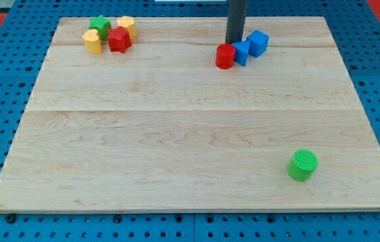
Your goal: Move the blue triangle to the green circle
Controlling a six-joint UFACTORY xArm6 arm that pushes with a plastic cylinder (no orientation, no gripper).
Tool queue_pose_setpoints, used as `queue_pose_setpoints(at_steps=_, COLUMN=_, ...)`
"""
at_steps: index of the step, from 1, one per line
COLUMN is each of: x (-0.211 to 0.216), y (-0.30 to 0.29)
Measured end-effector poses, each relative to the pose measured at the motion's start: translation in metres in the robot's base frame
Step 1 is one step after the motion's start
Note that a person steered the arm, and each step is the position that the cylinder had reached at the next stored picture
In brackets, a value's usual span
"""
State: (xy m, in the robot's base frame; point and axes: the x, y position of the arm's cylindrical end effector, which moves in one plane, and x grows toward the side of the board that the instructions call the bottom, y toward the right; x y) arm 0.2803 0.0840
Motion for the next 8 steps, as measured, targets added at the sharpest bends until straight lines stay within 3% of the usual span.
queue_pose_setpoints(at_steps=1, x=0.050, y=0.004)
queue_pose_setpoints(at_steps=4, x=0.049, y=0.045)
queue_pose_setpoints(at_steps=6, x=0.105, y=0.067)
queue_pose_setpoints(at_steps=7, x=0.077, y=0.068)
queue_pose_setpoints(at_steps=8, x=0.103, y=0.090)
